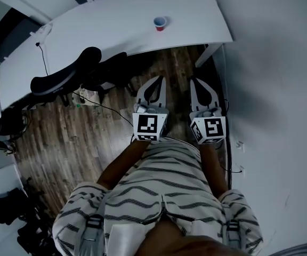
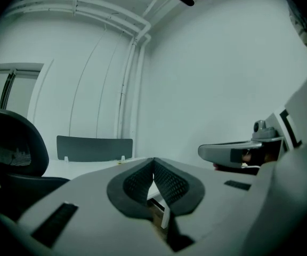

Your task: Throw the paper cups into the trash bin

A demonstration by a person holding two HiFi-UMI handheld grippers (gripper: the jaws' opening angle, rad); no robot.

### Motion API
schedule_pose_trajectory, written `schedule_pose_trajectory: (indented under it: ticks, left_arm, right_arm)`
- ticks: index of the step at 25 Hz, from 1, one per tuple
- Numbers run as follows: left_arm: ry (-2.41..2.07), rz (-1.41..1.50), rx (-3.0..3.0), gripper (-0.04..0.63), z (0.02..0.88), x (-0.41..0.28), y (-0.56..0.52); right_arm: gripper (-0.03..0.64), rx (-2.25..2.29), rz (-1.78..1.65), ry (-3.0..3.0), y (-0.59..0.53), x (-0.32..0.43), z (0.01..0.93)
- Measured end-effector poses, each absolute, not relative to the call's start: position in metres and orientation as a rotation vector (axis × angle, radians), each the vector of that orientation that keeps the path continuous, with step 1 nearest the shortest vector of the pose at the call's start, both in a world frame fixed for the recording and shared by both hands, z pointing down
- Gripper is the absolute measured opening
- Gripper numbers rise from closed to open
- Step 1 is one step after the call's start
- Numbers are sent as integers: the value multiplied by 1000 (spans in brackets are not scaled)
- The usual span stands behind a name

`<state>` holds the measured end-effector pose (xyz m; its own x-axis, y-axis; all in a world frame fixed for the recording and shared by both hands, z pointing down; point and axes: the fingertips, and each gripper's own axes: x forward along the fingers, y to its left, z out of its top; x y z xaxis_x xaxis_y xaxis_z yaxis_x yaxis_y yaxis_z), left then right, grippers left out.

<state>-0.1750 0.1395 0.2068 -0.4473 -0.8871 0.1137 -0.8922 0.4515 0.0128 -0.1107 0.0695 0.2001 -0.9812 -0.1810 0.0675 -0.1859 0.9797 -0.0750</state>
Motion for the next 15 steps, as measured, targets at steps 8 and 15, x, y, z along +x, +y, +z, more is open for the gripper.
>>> schedule_pose_trajectory:
  ticks: [8,15]
  left_arm:
    - [-2566,97,1599,25,211,-236,122]
    - [-2548,83,1589,25,218,-273,103]
  right_arm:
    - [9,343,116,-3033,61,-160,200]
    - [9,375,105,-2997,47,-191,206]
